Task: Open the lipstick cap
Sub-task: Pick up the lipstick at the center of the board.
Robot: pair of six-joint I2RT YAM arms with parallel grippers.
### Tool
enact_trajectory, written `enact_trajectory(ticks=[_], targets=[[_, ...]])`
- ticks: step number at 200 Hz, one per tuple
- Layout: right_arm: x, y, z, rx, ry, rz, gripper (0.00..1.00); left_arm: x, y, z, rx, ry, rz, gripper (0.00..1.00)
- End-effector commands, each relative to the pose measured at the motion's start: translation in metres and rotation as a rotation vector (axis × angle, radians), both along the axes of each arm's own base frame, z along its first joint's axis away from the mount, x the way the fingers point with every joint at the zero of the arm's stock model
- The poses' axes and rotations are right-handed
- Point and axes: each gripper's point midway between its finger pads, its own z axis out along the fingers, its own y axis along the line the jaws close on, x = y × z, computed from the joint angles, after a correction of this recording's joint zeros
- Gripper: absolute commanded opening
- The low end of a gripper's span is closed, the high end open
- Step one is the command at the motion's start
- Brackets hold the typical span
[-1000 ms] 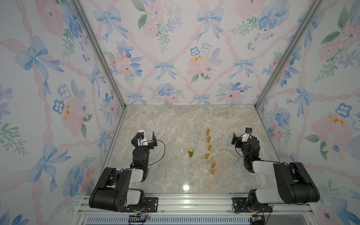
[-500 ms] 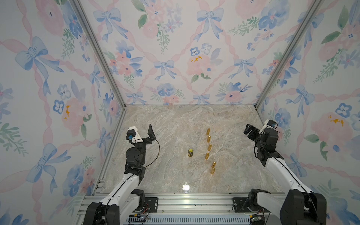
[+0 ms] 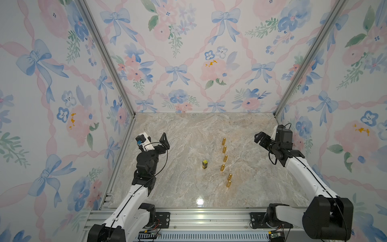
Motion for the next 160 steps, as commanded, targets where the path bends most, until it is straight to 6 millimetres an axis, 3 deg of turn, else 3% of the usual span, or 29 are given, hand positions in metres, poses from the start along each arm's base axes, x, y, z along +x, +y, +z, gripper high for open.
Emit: enact_trajectory(ticks=[1,85,120,160], targets=[[-0.011,0.016,-0.014,-0.142,0.151,0.052,0.99,0.003,-0.016,-0.013,0.004,0.081,-0.035,0.98],[0.015,0.13,-0.021,-0.28,0.283,0.321,0.99,0.013,-0.097,-0.035,0.116,0.188,-0.233,0.98],[0.029,0.158,-0.04,-0.3,0.331,0.368,0.99,0.018,-0.134,-0.04,0.172,0.209,-0.317,0.98],[0.038,0.171,-0.062,-0.31,0.399,0.386,0.96,0.025,-0.162,-0.05,0.227,0.233,-0.369,0.98]])
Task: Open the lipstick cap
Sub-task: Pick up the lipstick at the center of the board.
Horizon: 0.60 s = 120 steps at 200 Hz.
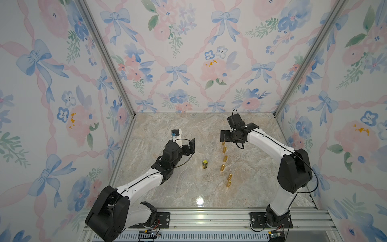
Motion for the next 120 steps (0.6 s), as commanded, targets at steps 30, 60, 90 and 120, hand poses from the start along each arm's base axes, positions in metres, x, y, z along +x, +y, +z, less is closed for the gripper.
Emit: enact_trajectory(ticks=[30,60,90,120], targets=[[0.004,0.006,-0.024,-0.044,0.083,0.002,0.86,0.008,-0.03,-0.012,0.095,0.012,-0.064,0.98],[0.012,0.013,-0.035,-0.035,0.091,0.002,0.73,0.015,-0.049,-0.008,0.127,-0.005,-0.085,0.98],[0.023,0.019,-0.043,-0.039,0.101,0.005,0.66,0.015,-0.056,-0.016,0.128,0.012,-0.1,0.98],[0.03,0.021,-0.052,-0.058,0.113,0.01,0.59,0.011,-0.061,-0.022,0.14,0.021,-0.129,0.98]])
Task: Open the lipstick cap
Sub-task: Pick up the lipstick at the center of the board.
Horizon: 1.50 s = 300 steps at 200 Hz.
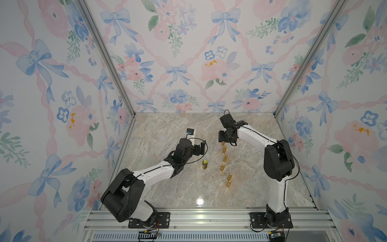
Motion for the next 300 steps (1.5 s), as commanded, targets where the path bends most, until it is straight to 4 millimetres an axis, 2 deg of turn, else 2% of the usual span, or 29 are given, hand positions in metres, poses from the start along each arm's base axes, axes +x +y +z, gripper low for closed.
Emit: enact_trajectory(ticks=[1,49,103,219,251,300], targets=[[0.002,0.004,-0.007,-0.023,0.027,0.014,0.59,-0.001,-0.006,0.002,0.021,-0.015,-0.026,0.98],[0.008,0.001,-0.019,-0.051,0.046,0.015,0.47,-0.007,-0.016,-0.001,0.013,-0.003,-0.083,0.98],[0.01,-0.005,-0.031,-0.072,0.07,0.007,0.38,-0.007,-0.021,-0.001,0.018,-0.005,-0.102,0.98],[0.018,-0.015,-0.043,-0.123,0.091,0.006,0.2,-0.007,-0.019,0.001,0.026,-0.013,-0.092,0.98],[0.02,-0.01,-0.03,-0.109,0.065,0.022,0.18,-0.007,-0.018,0.002,0.033,-0.019,-0.09,0.98],[0.008,0.007,0.02,-0.063,0.002,0.094,0.17,-0.014,-0.006,0.011,0.062,-0.063,-0.071,0.98]])
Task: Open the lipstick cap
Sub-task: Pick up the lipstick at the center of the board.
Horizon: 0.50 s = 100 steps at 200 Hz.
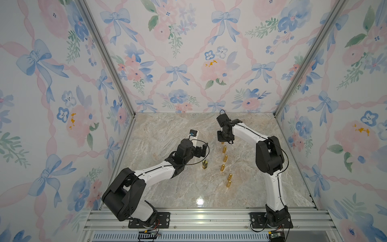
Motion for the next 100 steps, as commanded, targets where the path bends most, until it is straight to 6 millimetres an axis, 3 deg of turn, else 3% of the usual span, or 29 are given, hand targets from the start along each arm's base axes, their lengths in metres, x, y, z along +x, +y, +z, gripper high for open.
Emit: enact_trajectory(ticks=[1,13,17,52,100], targets=[[-0.01,0.009,0.047,0.027,-0.046,0.054,0.17,-0.006,0.008,0.015,0.021,-0.06,0.009,0.98],[-0.018,0.011,0.058,0.032,-0.046,0.074,0.17,-0.008,0.011,0.021,0.029,-0.083,0.011,0.98],[-0.021,0.013,0.061,0.037,-0.046,0.083,0.17,-0.013,0.015,0.01,0.05,-0.066,0.009,0.98],[-0.048,0.025,0.091,0.126,-0.04,0.133,0.17,-0.028,0.024,0.009,0.081,-0.094,-0.019,0.98],[-0.104,0.053,0.124,0.222,0.016,0.267,0.17,-0.061,0.002,0.005,0.091,-0.122,-0.246,0.94]])
